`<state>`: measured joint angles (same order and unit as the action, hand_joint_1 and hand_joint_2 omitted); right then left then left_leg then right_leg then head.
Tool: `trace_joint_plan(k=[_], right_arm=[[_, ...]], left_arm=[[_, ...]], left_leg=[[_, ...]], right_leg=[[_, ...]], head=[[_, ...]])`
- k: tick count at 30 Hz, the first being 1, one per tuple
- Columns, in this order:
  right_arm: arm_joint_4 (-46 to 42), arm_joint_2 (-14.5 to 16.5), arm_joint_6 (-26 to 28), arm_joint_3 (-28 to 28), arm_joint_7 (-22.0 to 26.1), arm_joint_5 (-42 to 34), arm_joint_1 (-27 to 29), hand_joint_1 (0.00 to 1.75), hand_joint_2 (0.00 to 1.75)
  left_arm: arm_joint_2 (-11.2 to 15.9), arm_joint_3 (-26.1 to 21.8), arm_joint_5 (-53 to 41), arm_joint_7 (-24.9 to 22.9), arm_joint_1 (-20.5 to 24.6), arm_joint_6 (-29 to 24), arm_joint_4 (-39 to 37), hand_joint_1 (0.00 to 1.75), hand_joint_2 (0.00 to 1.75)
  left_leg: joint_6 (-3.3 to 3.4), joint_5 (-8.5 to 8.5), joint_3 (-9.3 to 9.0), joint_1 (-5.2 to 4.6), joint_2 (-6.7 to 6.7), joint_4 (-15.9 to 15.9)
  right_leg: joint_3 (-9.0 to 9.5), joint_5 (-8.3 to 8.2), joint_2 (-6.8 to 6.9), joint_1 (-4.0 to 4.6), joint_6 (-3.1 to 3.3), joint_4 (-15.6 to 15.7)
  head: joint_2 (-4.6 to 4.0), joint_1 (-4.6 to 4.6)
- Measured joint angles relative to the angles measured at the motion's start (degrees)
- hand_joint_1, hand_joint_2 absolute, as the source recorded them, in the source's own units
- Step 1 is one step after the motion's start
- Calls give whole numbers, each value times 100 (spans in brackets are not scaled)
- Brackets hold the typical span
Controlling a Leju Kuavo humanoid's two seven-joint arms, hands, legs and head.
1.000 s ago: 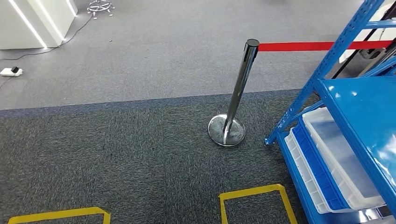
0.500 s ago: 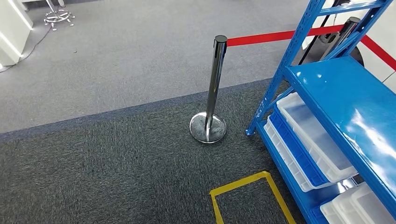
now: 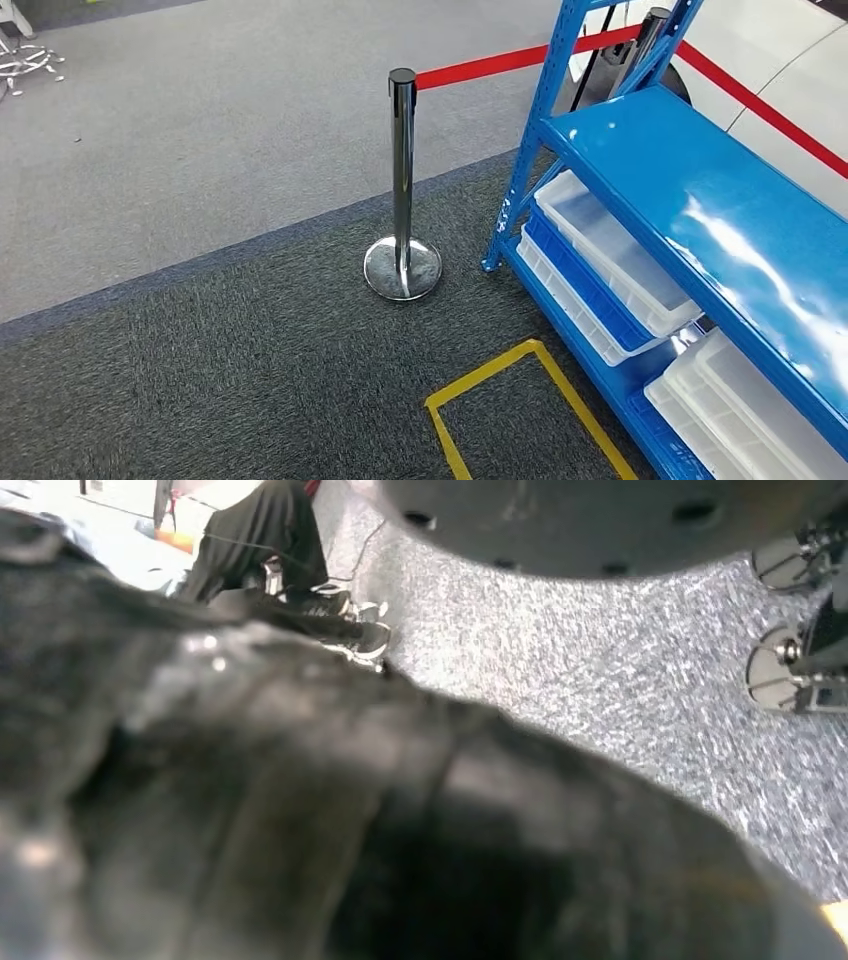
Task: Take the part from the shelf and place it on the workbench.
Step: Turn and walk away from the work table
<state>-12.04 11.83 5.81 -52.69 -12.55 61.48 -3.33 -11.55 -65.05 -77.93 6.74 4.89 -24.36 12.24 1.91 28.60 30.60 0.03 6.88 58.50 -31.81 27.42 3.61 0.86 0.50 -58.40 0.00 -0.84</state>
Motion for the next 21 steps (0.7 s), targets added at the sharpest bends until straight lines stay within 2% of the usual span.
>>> trace_joint_plan(k=[1,3,4,5,6,7,8,9,10,11,13,14,16,17,19,20,21], right_arm=[[1,-2,0,2,-7,2,4,0,0],[1,-3,0,3,-20,3,0,0,0],[1,-3,0,4,-25,3,-4,0,0],[1,-3,-1,4,-28,4,-7,0,0],[1,-3,-2,5,-31,6,-9,0,0],[2,-3,-3,5,-31,7,-7,0,0],[2,-3,-4,6,-32,7,-4,0,0],[2,-3,-4,6,-32,7,0,0,0],[2,-3,-7,6,-32,8,3,0,0],[2,-3,-11,6,-32,11,5,0,0],[2,-3,-23,7,-32,18,0,0,0],[3,-3,-27,8,-32,21,-1,0,0],[4,-3,-30,10,-33,22,11,0,0],[4,-4,-30,11,-33,22,19,0,0],[4,-5,-28,14,-34,22,19,0,0],[4,-5,-28,15,-34,22,14,0,0],[4,-5,-28,17,-34,22,8,0,0]], left_arm=[[-2,0,-1,1,10,0,0,0,0],[-4,0,-1,3,15,-1,0,0,0],[-2,0,-2,3,9,-1,0,0,0],[0,0,-2,2,1,-1,0,0,0],[2,0,-2,0,-10,-1,0,0,0],[4,0,-2,-2,-20,-1,0,0,0],[5,0,-2,-2,-26,-1,0,0,0],[7,0,-1,-3,-30,-1,0,0,0],[9,0,-1,-3,-31,-2,0,0,0],[10,0,1,-3,-33,-2,0,0,0],[12,0,1,-3,-33,-2,0,0,0],[12,1,1,-3,-29,-2,0,0,0],[10,0,3,-3,-19,-3,0,0,0],[10,-1,7,-4,-17,-3,0,0,0],[8,-2,14,-4,-23,-4,0,0,0],[9,-2,14,-3,-29,-4,0,0,0],[8,-2,14,-3,-38,-4,0,0,0]], left_leg=[[-35,22,-13,3,-23,14],[-103,211,82,14,-292,272],[-128,379,214,31,-466,563],[-145,560,388,40,-578,924],[-158,685,549,49,-620,1256],[-170,706,645,59,-631,1447],[-181,620,653,68,-635,1444],[-187,444,566,79,-644,1240],[-192,228,406,94,-699,872],[-194,95,256,110,-837,536],[-171,-16,83,120,-1075,119],[-143,9,78,108,-1125,103],[-65,-21,75,91,-1011,87],[-23,-36,68,93,-950,68],[55,-61,59,107,-813,23],[79,-60,58,98,-738,17],[95,-54,60,88,-658,15]], right_leg=[[21,-30,-64,-18,19,46],[67,-95,-191,-71,66,141],[68,-111,-250,-83,78,158],[58,-116,-321,-90,91,156],[46,-117,-397,-92,97,146],[39,-114,-480,-94,96,130],[35,-109,-567,-99,89,110],[34,-100,-649,-108,76,85],[30,-82,-728,-120,52,49],[11,-63,-793,-131,23,10],[-47,-32,-900,-134,-46,-72],[-78,-35,-944,-139,-81,-84],[-109,-54,-1029,-156,-146,-77],[-126,-35,-973,-158,-171,-104],[-284,181,-698,-148,-214,-444],[-449,368,-537,-145,-233,-790],[-645,555,-456,-149,-249,-1187]], head=[[0,3],[0,12],[0,17],[0,20],[0,20],[0,20],[0,19],[0,20],[0,19],[0,19],[0,17],[0,17],[0,15],[0,14],[0,9],[0,5],[0,5]])
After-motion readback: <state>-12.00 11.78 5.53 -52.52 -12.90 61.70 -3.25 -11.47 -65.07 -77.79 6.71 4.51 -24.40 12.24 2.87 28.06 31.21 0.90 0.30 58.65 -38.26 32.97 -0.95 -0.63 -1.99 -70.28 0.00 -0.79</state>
